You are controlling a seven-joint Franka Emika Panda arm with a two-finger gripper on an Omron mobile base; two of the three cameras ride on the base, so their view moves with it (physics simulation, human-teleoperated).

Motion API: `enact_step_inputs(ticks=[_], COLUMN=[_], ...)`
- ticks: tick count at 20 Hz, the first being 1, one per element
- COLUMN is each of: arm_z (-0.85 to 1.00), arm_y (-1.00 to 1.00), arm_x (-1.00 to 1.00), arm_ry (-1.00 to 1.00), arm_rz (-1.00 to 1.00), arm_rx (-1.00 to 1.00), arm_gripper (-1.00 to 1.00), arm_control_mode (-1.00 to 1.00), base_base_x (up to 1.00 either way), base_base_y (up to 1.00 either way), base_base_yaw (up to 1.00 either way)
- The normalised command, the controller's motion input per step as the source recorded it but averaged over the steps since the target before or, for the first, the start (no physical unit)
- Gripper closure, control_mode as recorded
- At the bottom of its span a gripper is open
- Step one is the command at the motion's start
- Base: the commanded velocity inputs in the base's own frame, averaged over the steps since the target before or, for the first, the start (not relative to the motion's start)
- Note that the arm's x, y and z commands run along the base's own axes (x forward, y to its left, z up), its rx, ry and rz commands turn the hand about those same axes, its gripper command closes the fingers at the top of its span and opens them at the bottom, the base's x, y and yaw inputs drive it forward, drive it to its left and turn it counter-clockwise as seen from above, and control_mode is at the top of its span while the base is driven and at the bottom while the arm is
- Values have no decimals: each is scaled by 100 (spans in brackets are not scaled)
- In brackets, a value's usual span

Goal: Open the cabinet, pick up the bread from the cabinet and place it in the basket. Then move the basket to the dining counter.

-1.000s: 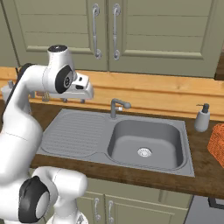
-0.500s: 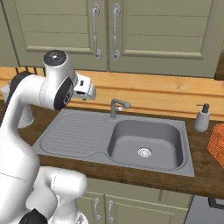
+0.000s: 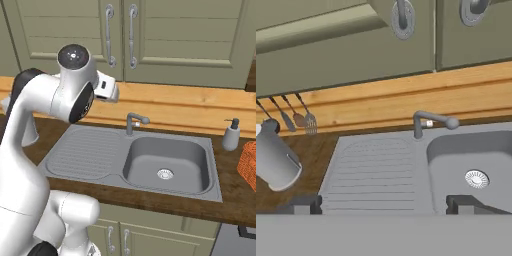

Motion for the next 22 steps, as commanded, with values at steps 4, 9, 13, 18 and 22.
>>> enact_step_inputs(ticks=[4, 9, 13, 18, 22], arm_z=[42, 36, 25, 22, 26], arm_y=[-3, 0, 0, 0, 0], arm_x=[-11, -4, -4, -4, 0], arm_ry=[-12, -7, -19, -21, -12], arm_rz=[-1, 0, 0, 0, 0], arm_rx=[5, 0, 0, 0, 0], arm_gripper=[-100, -100, -100, -100, -100], arm_control_mode=[-100, -100, -100, -100, -100], base_base_x=[0, 0, 0, 0, 0], base_base_y=[0, 0, 0, 0, 0], base_base_yaw=[0, 0, 0, 0, 0])
